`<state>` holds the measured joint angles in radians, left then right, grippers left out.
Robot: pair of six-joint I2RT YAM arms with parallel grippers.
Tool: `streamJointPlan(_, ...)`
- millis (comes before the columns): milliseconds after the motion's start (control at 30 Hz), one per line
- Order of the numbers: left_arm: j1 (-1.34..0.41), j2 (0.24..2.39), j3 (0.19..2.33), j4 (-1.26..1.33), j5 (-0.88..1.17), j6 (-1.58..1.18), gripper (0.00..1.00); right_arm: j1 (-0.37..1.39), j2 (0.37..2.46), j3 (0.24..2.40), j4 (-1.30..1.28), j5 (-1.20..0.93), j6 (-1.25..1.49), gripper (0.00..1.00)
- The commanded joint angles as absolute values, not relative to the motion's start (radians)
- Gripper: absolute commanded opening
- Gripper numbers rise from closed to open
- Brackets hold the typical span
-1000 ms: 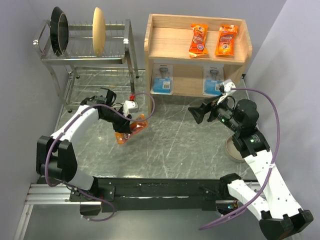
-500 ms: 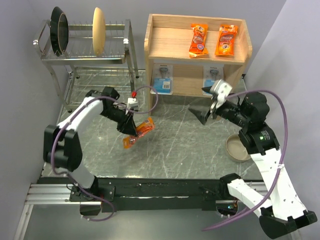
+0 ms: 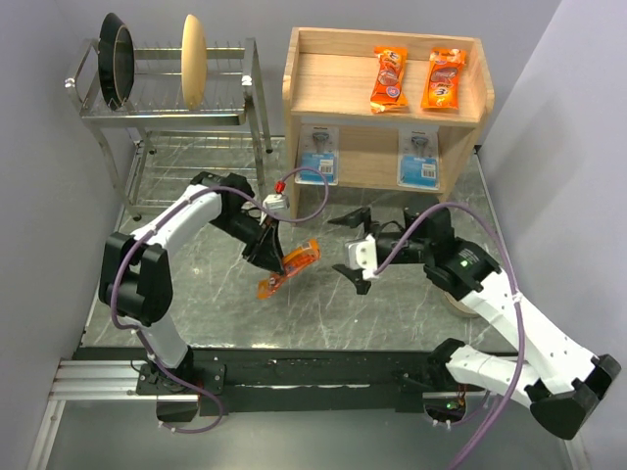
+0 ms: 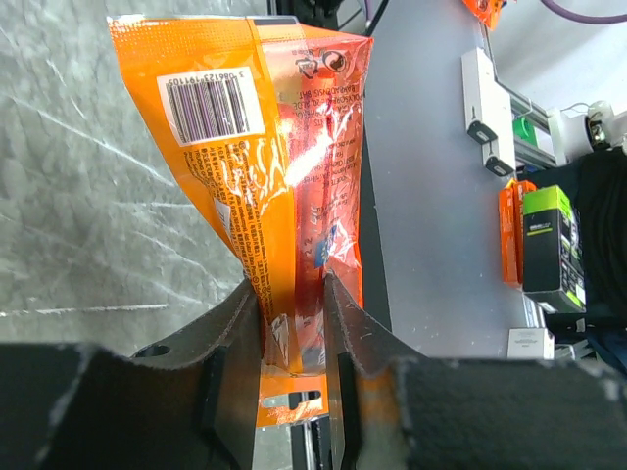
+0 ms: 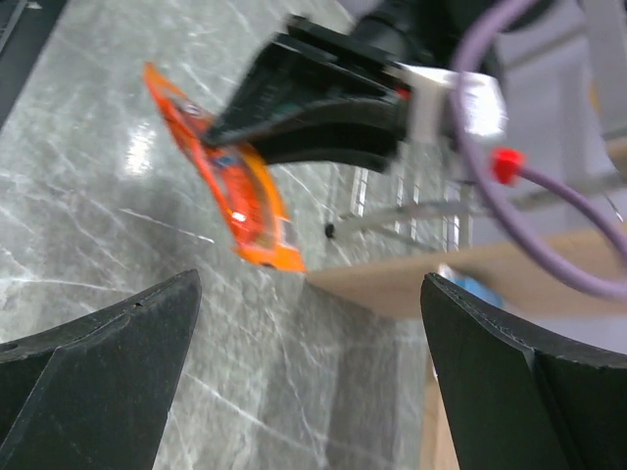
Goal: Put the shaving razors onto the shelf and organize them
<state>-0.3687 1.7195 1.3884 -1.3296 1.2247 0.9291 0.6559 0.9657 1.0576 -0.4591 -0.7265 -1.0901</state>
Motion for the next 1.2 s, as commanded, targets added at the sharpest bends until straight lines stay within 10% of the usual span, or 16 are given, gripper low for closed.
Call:
streamJointPlan(0,-0.379,1.698,1.446,-1.37,1.293,0.948,0.24,0.698,1.0,1.04,-0.43,-0.772,-1.178,1.0)
streamJointPlan(400,-0.433,1.664,1.488,-1.371,1.282,0.936,0.25,0.738,1.206,1.143,-0.537,-0.887,-1.311,0.99)
streamJointPlan(933,-0.443,1.646,1.543,-1.373,1.287,0.933,0.27,0.781,1.263,1.114,-0.401,-0.816,-1.312,0.43)
streamJointPlan(1067,-0.445,1.648,1.565,-1.373,1.267,0.943,0.57,0.79,1.249,1.089,-0.331,-0.759,-1.319,0.02)
streamJointPlan(1167,-0.443,1.614,1.577,-1.31,1.204,0.823,0.99,0.784,1.25,1.118,-0.383,-0.739,-1.331,0.0)
